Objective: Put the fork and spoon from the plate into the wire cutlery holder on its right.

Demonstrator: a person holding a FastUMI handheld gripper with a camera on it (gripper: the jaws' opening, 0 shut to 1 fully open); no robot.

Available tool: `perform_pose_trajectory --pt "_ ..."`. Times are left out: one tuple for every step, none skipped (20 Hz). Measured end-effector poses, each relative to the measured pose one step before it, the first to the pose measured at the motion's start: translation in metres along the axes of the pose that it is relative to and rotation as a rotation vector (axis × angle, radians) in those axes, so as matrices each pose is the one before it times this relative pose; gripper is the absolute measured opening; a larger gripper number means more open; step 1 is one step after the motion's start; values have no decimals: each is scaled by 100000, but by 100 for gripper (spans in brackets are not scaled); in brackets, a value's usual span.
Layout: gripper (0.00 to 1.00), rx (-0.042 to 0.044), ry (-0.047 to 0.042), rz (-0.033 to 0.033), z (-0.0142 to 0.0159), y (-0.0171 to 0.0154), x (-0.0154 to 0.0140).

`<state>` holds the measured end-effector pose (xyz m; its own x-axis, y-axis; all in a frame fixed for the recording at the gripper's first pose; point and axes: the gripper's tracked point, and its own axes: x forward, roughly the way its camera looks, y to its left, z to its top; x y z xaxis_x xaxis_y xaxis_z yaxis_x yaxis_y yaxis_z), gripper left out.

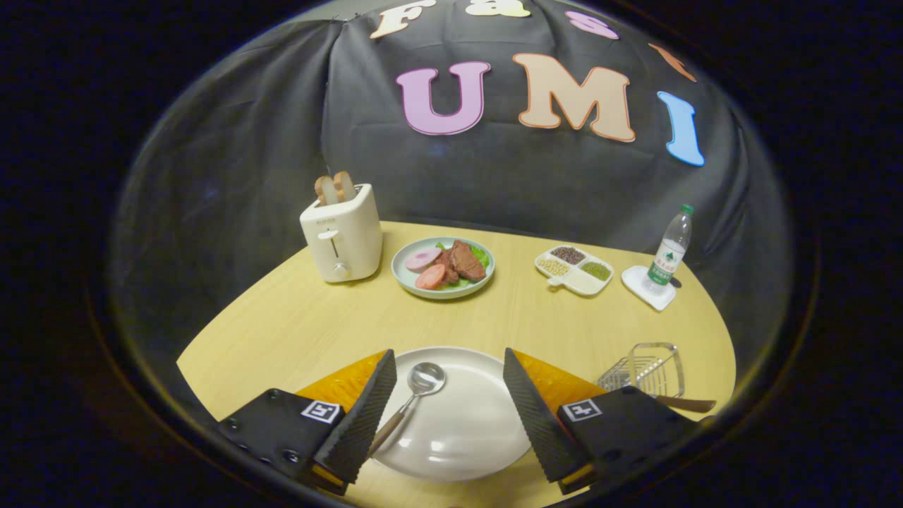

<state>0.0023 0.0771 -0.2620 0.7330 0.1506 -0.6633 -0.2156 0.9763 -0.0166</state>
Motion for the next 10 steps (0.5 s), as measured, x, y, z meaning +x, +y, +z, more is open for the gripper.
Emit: perform_pose_trajectory --pt "97 -238 1131 504 -441 408 263" --pt "97 -641 1339 639 -468 381 273" --pt "97 -1231 1425 298 -531 312 241" --pt "97 -1248 1240 143 -436 261 264" --pt "97 -1282 1511 145 -501 339 217" --pt "97 -1216 1665 344 -591 358 187" --pt "98 -1104 1695 529 -581 373 278" --pt "98 -800 1900 482 -592 351 223" --pt "98 -796 1903 347 -629 342 344" --pt "98 -838 2118 224 -576 206 284"
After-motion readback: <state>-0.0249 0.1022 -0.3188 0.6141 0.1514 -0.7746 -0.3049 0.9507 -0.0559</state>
